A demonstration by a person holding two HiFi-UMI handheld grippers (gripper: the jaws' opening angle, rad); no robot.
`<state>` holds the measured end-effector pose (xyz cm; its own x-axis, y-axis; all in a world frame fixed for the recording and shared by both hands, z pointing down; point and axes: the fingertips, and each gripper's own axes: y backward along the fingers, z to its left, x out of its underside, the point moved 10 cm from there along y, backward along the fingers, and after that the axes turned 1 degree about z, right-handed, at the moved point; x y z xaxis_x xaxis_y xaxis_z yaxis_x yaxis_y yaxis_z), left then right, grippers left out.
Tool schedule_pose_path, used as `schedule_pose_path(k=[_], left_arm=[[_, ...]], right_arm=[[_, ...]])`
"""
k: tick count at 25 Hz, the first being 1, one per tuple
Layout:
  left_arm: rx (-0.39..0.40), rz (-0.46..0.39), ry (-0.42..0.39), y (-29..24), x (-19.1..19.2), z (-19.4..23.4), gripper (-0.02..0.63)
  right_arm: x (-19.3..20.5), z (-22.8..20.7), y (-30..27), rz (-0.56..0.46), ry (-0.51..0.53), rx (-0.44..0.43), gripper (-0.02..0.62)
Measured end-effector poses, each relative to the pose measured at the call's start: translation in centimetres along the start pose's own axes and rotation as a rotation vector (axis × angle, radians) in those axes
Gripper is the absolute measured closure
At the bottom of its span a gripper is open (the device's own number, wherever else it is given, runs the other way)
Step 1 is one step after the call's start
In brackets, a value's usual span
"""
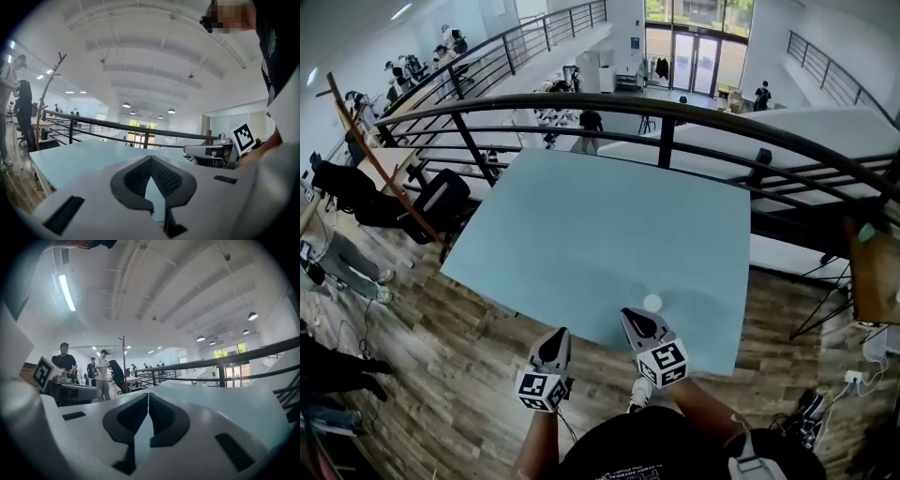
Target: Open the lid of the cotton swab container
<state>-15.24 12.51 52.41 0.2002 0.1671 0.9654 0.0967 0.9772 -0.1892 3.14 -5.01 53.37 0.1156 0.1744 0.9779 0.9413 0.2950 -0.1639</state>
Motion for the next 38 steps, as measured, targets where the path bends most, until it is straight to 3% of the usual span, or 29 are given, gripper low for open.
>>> schedule_pose_path(k=[9,17,25,38], left_arm=[[0.021,0.062,-0.014,-6.7,-0.3,-1.5,0.594],[0.073,0.048,-0.011,-9.2,-0.8,-1.1,0.594],[0.185,0.041,0.017,-13.3,-1.3,1.6,0.595],[0.382,0.071,-0.059,-19.6,-4.1,7.6,0.594]], right_arm=[[-0.4,-6.4,-0.7,0.008,-0.009,0.023,0.575],[-1.6,-7.8,-1.8,0.009,0.011,0.052,0.575],[-2.6,-7.9,-4.0,0.029,0.040,0.124,0.575],[-3.9,-7.5,-8.9,-0.009,-0.003,0.310,0.575]])
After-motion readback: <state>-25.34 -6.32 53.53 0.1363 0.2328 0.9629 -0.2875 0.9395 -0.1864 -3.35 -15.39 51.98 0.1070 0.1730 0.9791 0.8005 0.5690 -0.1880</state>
